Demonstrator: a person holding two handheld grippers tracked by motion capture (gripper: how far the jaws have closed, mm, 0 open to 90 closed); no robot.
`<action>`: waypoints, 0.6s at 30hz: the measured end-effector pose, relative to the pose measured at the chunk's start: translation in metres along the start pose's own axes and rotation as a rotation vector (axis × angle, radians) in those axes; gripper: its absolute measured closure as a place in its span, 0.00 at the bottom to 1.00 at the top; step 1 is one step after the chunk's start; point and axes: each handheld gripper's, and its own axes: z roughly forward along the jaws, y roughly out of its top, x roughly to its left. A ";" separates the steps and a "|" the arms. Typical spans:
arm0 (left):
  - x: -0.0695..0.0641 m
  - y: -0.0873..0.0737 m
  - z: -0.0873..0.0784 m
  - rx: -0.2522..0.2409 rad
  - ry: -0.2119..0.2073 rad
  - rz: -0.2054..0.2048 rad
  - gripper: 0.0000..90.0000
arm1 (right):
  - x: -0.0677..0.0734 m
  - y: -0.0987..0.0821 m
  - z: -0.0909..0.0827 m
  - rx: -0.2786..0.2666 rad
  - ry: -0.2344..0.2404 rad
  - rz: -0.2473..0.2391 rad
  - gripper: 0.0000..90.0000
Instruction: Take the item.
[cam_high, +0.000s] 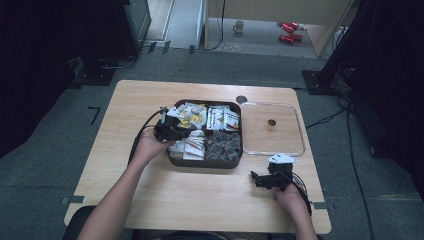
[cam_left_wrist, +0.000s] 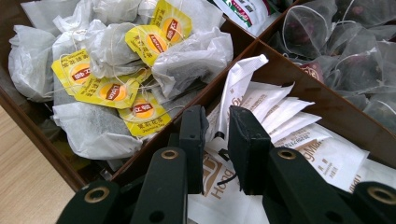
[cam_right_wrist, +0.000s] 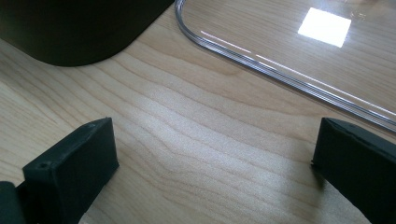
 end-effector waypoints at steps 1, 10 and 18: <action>0.000 0.000 0.001 0.002 0.001 0.002 0.84 | 0.000 0.000 0.000 0.000 0.000 0.000 0.00; -0.002 0.000 0.008 0.022 0.007 0.024 0.88 | 0.000 0.000 -0.001 0.002 0.002 0.000 0.00; -0.001 -0.001 0.008 0.021 0.000 0.014 0.98 | 0.000 0.000 -0.001 0.002 0.002 0.000 0.00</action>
